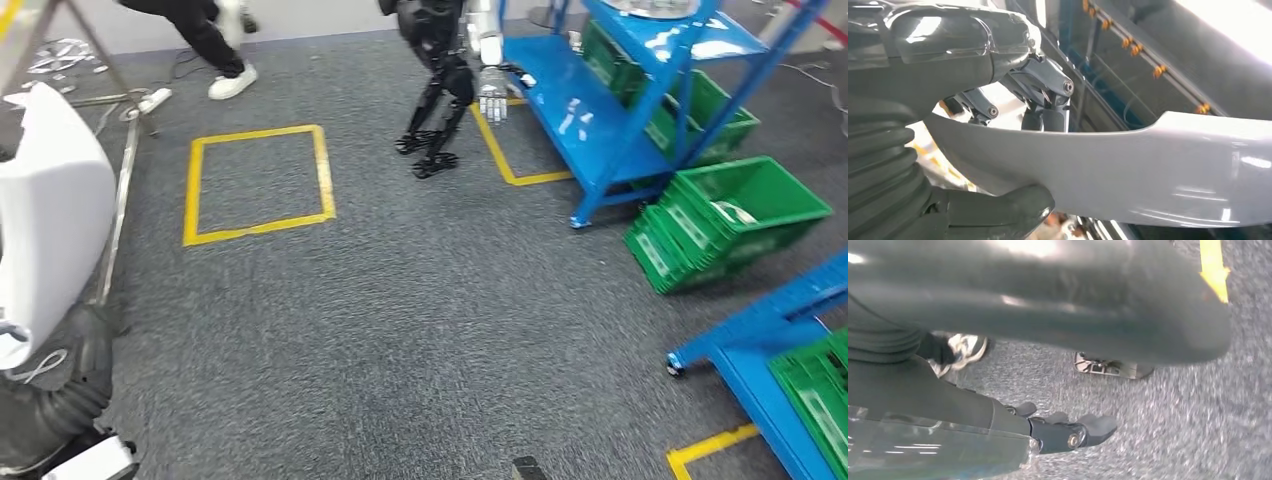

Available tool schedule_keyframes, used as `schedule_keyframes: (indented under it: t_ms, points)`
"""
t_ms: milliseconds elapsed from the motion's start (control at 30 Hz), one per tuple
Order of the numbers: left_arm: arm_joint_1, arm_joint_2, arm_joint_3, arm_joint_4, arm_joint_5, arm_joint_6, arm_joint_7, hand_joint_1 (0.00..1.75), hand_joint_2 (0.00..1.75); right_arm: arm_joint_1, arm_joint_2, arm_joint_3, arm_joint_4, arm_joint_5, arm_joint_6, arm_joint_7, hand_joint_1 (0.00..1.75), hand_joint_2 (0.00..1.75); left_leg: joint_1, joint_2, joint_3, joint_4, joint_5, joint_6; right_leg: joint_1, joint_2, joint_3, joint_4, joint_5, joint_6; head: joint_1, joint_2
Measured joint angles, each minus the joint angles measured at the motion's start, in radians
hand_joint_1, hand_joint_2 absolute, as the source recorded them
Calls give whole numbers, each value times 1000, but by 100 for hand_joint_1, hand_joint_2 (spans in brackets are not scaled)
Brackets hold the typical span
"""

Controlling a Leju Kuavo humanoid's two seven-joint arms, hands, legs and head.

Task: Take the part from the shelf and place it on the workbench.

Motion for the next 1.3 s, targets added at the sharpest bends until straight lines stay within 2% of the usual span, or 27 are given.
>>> schedule_keyframes:
  t_ms: [33,67,100,133,200,267,333,367,400,467,533,567,600,633,700,767,800,867,933,1000,1033,1067,1100,1133,1200,1233,1300]
  points:
    - [-1,1,-1,3,-4,0,0,175,175,2,2,0,0,0,2,-1,0,0,-3,-17,1,0,0,3,1,8,-29,59,-17,-3,3,0]
    - [-1,2,-2,6,-8,0,0,175,175,3,3,0,0,0,4,-2,0,0,-6,-35,3,0,0,4,3,13,-46,85,-14,-7,7,0]
    - [-1,3,-2,8,-13,0,0,175,175,3,5,0,0,0,6,-4,0,0,-9,-52,6,0,0,5,5,18,-48,75,8,-13,10,0]
    - [-2,4,-1,9,-15,0,0,175,175,1,7,0,0,1,7,-5,0,0,-11,-67,9,0,0,5,9,26,-34,28,48,-21,13,0]
    - [-7,5,-1,10,-11,0,0,175,175,-4,11,-2,0,1,4,-5,0,0,-13,-94,14,1,0,4,16,66,13,-106,123,-38,15,0]
    - [-11,5,0,11,-6,0,0,175,175,-6,12,-5,0,-3,-3,-6,0,0,-11,-117,12,0,1,-1,20,94,43,-185,148,-46,14,0]
    - [-11,6,1,13,-9,0,0,175,175,-4,13,-11,0,-10,-6,-8,0,0,-10,-137,8,-3,5,-11,21,80,50,-200,149,-49,15,0]
    - [-12,6,1,14,-13,0,0,175,175,-1,13,-14,0,-14,-8,-8,0,0,-11,-115,3,1,3,-14,20,68,53,-208,155,-52,15,0]
    - [-14,6,2,14,-18,0,0,175,175,3,13,-16,0,-18,-9,-6,0,0,-11,-81,-7,15,-10,-18,18,55,55,-217,161,-55,10,0]
    - [-20,6,2,15,-25,0,0,175,175,16,9,-21,1,-24,-11,3,0,0,-5,-4,-49,101,-68,-29,14,27,58,-228,169,-60,-4,0]
    - [-24,7,4,15,-26,0,0,175,175,29,3,-24,2,-29,-11,10,0,0,10,7,-109,225,-127,-48,13,-2,57,-228,168,-60,-13,0]
    - [-24,7,5,15,-25,0,0,175,175,34,1,-25,3,-32,-11,11,0,0,18,7,-126,261,-134,-57,11,-16,56,-227,167,-59,-15,0]
    - [-24,8,6,15,-24,0,0,175,175,35,-1,-26,4,-33,-11,10,0,0,25,9,-125,260,-123,-66,9,-29,56,-226,165,-55,-17,0]
    - [-24,8,6,15,-23,0,0,175,175,36,-1,-27,4,-33,-11,8,0,0,31,18,-105,223,-97,-75,7,-41,57,-223,161,-50,-17,0]
    - [-26,9,7,13,-27,0,0,175,175,35,-2,-31,4,-34,-12,0,0,0,36,76,-36,101,-41,-88,3,-60,59,-209,149,-33,-20,0]
    - [-30,7,10,9,-32,0,0,175,175,34,-5,-34,4,-32,-12,-13,0,0,33,117,2,32,-22,-75,4,-78,62,-196,136,-15,-19,0]
    - [-32,6,12,7,-34,0,0,175,175,32,-6,-36,4,-31,-13,-20,0,0,28,112,2,26,-25,-62,3,-89,65,-194,132,-8,-17,0]
    - [-35,1,18,5,-37,1,0,175,175,22,-6,-39,4,-28,-16,-39,0,0,23,82,-4,26,-21,-38,-4,-104,69,-194,127,2,-11,0]
    - [-44,-7,23,2,-41,1,0,175,175,11,-6,-41,3,-23,-19,-58,0,0,21,49,-6,23,-14,-23,-11,-66,54,-149,91,8,-7,0]
    - [-51,-17,28,0,-43,0,0,175,175,5,-6,-41,2,-20,-20,-66,0,0,17,16,-6,21,-10,-12,-11,-9,3,-25,21,6,2,0]
    - [-53,-20,29,0,-44,0,0,175,175,4,-6,-41,2,-19,-20,-67,0,0,13,-2,-5,21,-9,-8,-9,4,-28,44,-6,3,7,0]
    - [-54,-21,31,0,-44,0,0,175,175,3,-6,-41,2,-19,-20,-68,0,0,10,-21,-4,21,-8,-6,-6,11,-52,91,-16,-3,11,0]
    - [-54,-22,34,0,-44,0,0,175,175,2,-6,-41,2,-19,-20,-68,0,0,7,-40,-2,21,-8,-5,-1,16,-62,103,-5,-10,15,0]
    - [-54,-24,36,0,-44,0,0,175,175,0,-6,-41,2,-19,-20,-68,0,0,5,-58,-1,21,-7,-4,5,22,-57,75,24,-19,18,0]
    - [-54,-27,40,0,-44,0,0,175,175,-6,-10,-41,2,-19,-21,-68,0,0,3,-88,-1,21,-5,-2,18,57,-13,-57,102,-41,21,0]
    - [-54,-29,42,0,-44,0,0,175,175,-8,-13,-41,1,-19,-21,-69,0,0,2,-102,-2,21,-4,-3,23,76,9,-119,130,-49,21,0]
    - [-55,-30,46,0,-47,0,0,175,175,-14,-17,-41,1,-18,-21,-71,0,0,2,-124,-5,20,-1,-9,30,94,32,-178,150,-57,21,0]
